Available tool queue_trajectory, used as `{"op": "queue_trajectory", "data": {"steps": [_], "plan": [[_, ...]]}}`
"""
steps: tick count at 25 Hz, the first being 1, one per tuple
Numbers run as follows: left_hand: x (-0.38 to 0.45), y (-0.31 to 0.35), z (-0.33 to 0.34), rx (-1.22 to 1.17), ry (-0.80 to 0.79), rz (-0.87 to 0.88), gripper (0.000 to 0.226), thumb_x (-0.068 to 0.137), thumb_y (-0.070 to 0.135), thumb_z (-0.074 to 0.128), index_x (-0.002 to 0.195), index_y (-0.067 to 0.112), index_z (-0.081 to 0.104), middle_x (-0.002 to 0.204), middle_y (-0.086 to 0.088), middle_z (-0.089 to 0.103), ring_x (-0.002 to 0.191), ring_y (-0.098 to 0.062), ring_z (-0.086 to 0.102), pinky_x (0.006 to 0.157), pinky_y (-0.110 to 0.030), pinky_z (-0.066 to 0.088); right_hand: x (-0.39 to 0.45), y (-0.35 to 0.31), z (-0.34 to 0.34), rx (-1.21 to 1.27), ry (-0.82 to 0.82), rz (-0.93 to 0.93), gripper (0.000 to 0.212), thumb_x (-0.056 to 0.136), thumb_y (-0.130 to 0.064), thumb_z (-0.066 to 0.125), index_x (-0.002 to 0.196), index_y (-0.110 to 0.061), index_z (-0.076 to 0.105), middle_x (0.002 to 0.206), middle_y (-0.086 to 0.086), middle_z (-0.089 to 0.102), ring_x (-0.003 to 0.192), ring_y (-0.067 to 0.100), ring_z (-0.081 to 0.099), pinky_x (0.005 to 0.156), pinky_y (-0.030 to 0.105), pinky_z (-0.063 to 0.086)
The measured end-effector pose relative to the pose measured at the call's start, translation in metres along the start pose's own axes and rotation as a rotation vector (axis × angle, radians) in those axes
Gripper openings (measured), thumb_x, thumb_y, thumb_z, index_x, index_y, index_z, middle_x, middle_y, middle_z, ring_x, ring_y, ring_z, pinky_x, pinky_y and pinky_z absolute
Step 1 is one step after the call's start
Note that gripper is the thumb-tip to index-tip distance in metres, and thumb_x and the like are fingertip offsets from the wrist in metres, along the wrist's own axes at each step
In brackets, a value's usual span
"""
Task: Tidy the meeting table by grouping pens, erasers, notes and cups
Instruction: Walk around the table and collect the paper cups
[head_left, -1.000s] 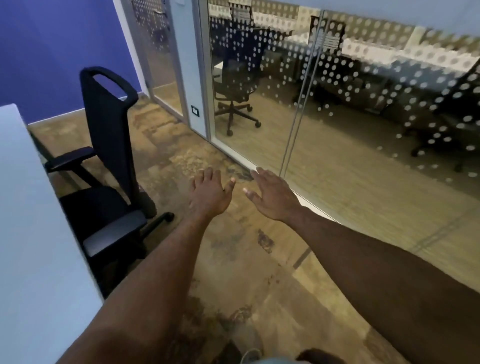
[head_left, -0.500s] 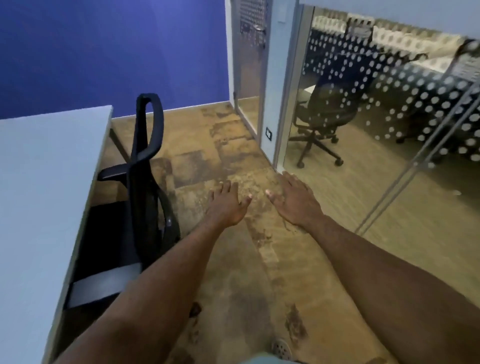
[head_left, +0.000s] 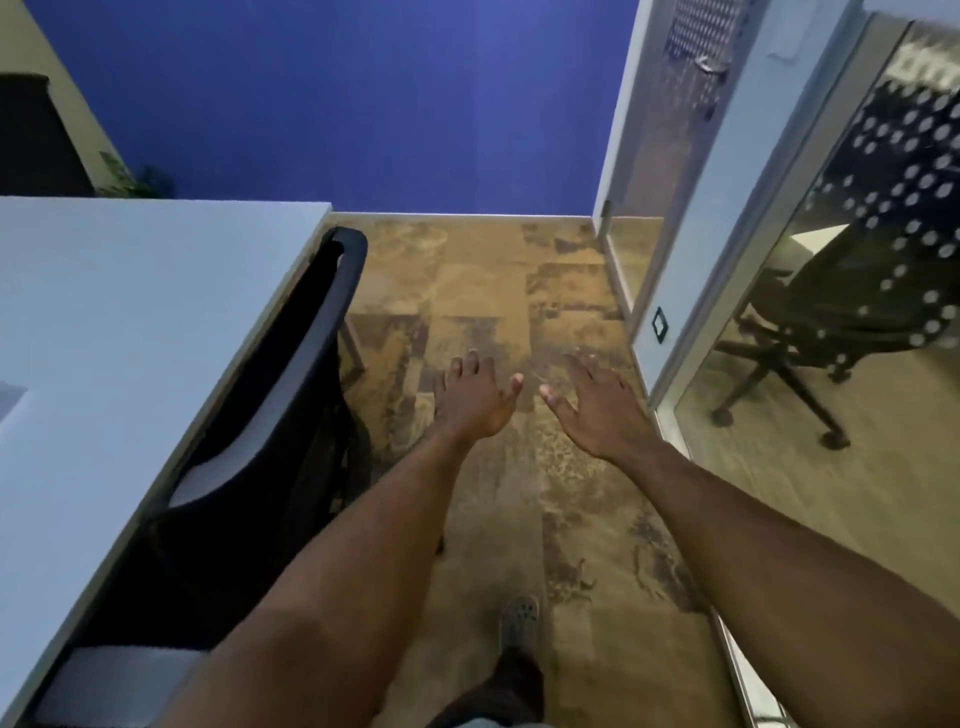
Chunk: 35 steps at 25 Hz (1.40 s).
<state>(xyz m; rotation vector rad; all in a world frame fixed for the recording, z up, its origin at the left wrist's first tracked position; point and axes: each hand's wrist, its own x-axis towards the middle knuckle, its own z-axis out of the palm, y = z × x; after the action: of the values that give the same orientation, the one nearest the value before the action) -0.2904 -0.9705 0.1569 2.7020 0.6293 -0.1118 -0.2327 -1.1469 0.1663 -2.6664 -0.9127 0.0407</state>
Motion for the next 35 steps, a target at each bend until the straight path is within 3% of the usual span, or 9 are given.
{"op": "queue_trajectory", "data": {"steps": [10, 15, 21, 27, 35], "plan": [[0.271, 0.035, -0.039, 0.004, 0.041, -0.02, 0.073, 0.098, 0.061, 0.022, 0.151, 0.012, 0.027, 0.162, -0.008, 0.017, 0.148, -0.03, 0.01, 0.117, -0.051, 0.007, 0.288, 0.088, -0.009, 0.016, -0.028, -0.081, 0.093, 0.081, -0.078, 0.005, 0.153, -0.02, 0.016, 0.162, 0.005, 0.014, 0.148, 0.023, 0.012, 0.118, 0.043, 0.012], [0.401, 0.037, -0.047, 0.03, 0.085, -0.048, 0.074, 0.096, 0.063, 0.02, 0.151, 0.014, 0.028, 0.162, -0.005, 0.017, 0.149, -0.029, 0.01, 0.117, -0.051, 0.005, 0.441, 0.137, 0.009, 0.039, -0.041, -0.129, 0.091, 0.082, -0.079, 0.006, 0.152, -0.022, 0.015, 0.162, 0.003, 0.014, 0.148, 0.024, 0.012, 0.118, 0.043, 0.011], [0.559, 0.036, -0.074, 0.019, 0.181, -0.283, 0.075, 0.096, 0.064, 0.017, 0.153, 0.016, 0.018, 0.164, -0.003, 0.003, 0.15, -0.028, -0.004, 0.119, -0.049, 0.004, 0.643, 0.178, 0.024, 0.023, -0.077, -0.228, 0.092, 0.081, -0.082, 0.004, 0.151, -0.025, 0.017, 0.161, 0.002, 0.017, 0.147, 0.023, 0.015, 0.116, 0.042, 0.014], [0.674, -0.002, -0.116, -0.006, 0.218, -0.46, 0.077, 0.094, 0.066, 0.013, 0.155, 0.018, 0.014, 0.164, -0.002, -0.004, 0.149, -0.027, -0.011, 0.118, -0.047, -0.002, 0.805, 0.15, 0.037, 0.042, -0.121, -0.389, 0.092, 0.08, -0.083, 0.006, 0.15, -0.025, 0.019, 0.161, 0.002, 0.018, 0.147, 0.023, 0.017, 0.116, 0.041, 0.015], [0.863, -0.124, -0.166, -0.106, 0.431, -0.624, 0.072, 0.097, 0.06, 0.016, 0.153, 0.015, 0.022, 0.163, -0.006, 0.013, 0.15, -0.026, 0.003, 0.12, -0.047, 0.0, 1.028, 0.059, 0.1, -0.031, -0.191, -0.607, 0.085, 0.085, -0.079, 0.013, 0.152, -0.027, 0.013, 0.162, 0.001, 0.012, 0.149, 0.024, 0.011, 0.117, 0.043, 0.009]]}}
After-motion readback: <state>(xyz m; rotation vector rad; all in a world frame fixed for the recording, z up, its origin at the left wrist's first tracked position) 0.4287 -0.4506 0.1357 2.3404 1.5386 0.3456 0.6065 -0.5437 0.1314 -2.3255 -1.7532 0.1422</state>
